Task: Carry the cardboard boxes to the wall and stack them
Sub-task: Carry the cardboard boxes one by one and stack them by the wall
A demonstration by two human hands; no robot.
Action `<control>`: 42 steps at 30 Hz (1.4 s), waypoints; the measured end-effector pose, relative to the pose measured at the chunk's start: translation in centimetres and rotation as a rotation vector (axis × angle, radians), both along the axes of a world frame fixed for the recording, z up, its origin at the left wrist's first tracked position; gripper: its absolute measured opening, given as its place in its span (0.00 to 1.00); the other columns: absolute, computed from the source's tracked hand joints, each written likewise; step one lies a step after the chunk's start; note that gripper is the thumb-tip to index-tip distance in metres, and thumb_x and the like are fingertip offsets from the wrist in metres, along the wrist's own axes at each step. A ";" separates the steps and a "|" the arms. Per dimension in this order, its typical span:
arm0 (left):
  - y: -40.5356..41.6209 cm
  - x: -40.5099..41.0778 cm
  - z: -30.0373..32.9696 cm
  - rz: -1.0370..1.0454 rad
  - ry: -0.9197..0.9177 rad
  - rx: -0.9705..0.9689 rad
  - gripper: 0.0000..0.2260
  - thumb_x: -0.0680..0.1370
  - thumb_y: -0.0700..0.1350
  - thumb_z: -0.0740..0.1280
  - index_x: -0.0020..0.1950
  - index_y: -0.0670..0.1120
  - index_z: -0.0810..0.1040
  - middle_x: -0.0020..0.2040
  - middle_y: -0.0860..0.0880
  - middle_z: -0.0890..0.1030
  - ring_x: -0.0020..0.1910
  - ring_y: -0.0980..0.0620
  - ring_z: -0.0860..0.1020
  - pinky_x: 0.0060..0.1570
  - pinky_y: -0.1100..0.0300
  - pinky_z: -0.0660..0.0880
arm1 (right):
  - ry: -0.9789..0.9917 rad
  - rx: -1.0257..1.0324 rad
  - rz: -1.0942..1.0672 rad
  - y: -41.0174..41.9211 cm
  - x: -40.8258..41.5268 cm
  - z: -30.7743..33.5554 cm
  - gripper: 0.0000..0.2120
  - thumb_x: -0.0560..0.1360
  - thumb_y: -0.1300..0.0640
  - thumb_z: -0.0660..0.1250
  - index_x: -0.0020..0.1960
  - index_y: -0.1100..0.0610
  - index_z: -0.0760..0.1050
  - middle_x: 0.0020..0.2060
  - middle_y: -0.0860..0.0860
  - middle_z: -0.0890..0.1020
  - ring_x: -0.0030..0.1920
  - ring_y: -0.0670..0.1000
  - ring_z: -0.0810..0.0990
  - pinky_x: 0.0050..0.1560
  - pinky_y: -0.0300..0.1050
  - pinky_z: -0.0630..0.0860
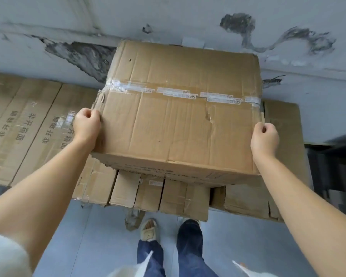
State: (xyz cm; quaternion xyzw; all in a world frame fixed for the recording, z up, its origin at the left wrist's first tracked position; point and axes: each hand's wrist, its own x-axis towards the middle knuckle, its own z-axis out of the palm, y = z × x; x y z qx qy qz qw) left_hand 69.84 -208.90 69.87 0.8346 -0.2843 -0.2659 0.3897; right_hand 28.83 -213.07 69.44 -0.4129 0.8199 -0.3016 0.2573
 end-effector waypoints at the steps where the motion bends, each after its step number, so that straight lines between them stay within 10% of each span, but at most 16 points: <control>1: -0.3 0.1 -0.2 -0.003 -0.008 0.000 0.09 0.75 0.43 0.59 0.34 0.48 0.66 0.31 0.51 0.68 0.30 0.55 0.65 0.30 0.59 0.63 | -0.010 -0.004 0.001 -0.2 0.0 0.0 0.12 0.81 0.52 0.54 0.46 0.59 0.69 0.32 0.48 0.69 0.33 0.48 0.68 0.38 0.45 0.64; 10: -1.5 0.7 0.3 -0.026 -0.062 0.075 0.09 0.76 0.45 0.58 0.35 0.47 0.68 0.32 0.48 0.69 0.36 0.49 0.67 0.34 0.56 0.64 | -0.010 0.075 0.028 0.1 -0.1 0.3 0.13 0.81 0.51 0.53 0.49 0.59 0.70 0.34 0.49 0.71 0.38 0.54 0.71 0.41 0.47 0.66; 20: 5.2 -0.2 3.8 -0.368 -0.309 0.055 0.20 0.79 0.43 0.60 0.71 0.42 0.65 0.68 0.38 0.66 0.68 0.41 0.64 0.66 0.49 0.63 | -0.096 0.082 0.180 10.5 -0.8 4.5 0.25 0.81 0.50 0.58 0.75 0.55 0.58 0.69 0.54 0.70 0.63 0.52 0.73 0.57 0.46 0.70; 30: 18.1 -0.7 8.6 -0.747 -0.061 -0.331 0.18 0.79 0.40 0.61 0.65 0.58 0.66 0.56 0.52 0.76 0.54 0.60 0.75 0.55 0.59 0.71 | -0.398 -0.145 0.033 33.1 3.4 6.6 0.33 0.61 0.20 0.58 0.63 0.29 0.62 0.60 0.35 0.75 0.63 0.42 0.74 0.66 0.52 0.71; 36: 23.9 -4.7 7.2 -0.878 0.065 -0.225 0.16 0.79 0.39 0.60 0.64 0.53 0.66 0.53 0.53 0.77 0.53 0.57 0.76 0.50 0.65 0.73 | -0.516 -0.216 -0.284 43.9 6.1 4.8 0.35 0.55 0.21 0.63 0.58 0.33 0.66 0.60 0.45 0.77 0.54 0.34 0.78 0.50 0.32 0.76; 42: 27.9 -11.1 7.1 -1.397 0.046 -0.100 0.17 0.79 0.43 0.62 0.66 0.56 0.66 0.55 0.54 0.77 0.54 0.57 0.77 0.48 0.68 0.70 | -0.415 -0.336 -0.594 54.7 6.2 4.8 0.30 0.53 0.17 0.59 0.54 0.21 0.66 0.55 0.32 0.77 0.61 0.44 0.77 0.63 0.53 0.71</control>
